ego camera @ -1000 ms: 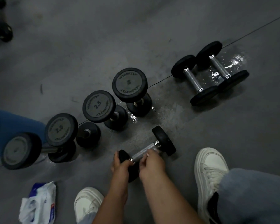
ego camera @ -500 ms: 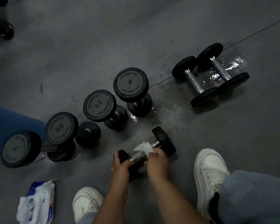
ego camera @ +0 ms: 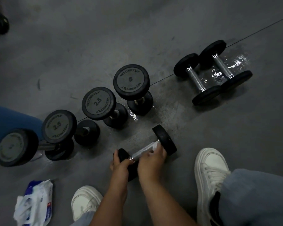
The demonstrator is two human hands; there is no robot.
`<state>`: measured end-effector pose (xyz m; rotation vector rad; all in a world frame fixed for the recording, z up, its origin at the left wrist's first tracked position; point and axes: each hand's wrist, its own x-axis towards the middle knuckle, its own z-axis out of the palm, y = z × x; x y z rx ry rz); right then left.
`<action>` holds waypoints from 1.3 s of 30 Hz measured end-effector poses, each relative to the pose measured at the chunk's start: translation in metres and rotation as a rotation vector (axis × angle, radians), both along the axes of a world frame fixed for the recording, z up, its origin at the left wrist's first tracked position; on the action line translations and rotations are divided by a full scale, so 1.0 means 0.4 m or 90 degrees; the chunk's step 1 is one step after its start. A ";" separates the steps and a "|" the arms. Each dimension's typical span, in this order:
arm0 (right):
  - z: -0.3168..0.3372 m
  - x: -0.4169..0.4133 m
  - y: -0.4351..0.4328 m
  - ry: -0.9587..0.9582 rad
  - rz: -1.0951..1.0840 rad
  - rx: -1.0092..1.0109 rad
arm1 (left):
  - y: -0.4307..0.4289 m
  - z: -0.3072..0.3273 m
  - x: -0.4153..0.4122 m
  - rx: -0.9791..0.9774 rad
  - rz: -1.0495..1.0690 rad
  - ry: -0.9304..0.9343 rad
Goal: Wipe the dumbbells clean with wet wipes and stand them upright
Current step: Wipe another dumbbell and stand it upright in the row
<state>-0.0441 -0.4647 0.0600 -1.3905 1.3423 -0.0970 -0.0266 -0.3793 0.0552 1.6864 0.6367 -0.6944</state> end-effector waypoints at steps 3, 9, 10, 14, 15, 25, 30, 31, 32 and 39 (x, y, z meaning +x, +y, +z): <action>0.000 -0.047 0.016 0.134 0.382 -0.189 | 0.007 -0.004 -0.001 -0.005 -0.007 0.018; -0.010 -0.067 -0.003 0.038 0.568 -0.110 | 0.007 0.002 -0.003 -0.011 0.024 0.010; -0.005 -0.061 -0.004 -0.031 0.611 -0.086 | 0.015 -0.015 -0.003 -0.021 0.043 0.016; -0.028 -0.074 -0.012 0.024 0.525 -0.104 | 0.024 -0.012 -0.004 -0.103 0.109 0.045; -0.024 -0.081 -0.009 0.003 0.544 -0.064 | 0.013 0.012 -0.002 -0.110 0.128 0.043; -0.014 -0.091 -0.026 0.004 0.743 -0.110 | 0.006 0.011 -0.003 -0.162 0.155 0.055; -0.032 -0.067 -0.079 0.060 0.648 -0.225 | 0.016 0.010 -0.007 -0.143 0.222 0.075; -0.024 -0.074 -0.081 0.087 0.705 -0.233 | 0.022 -0.001 -0.014 -0.123 0.246 0.074; -0.011 -0.085 -0.077 0.071 0.779 -0.205 | 0.035 -0.040 -0.024 -0.118 0.257 0.074; 0.026 -0.119 -0.074 0.137 0.751 -0.204 | 0.041 0.015 -0.054 -0.159 0.294 0.091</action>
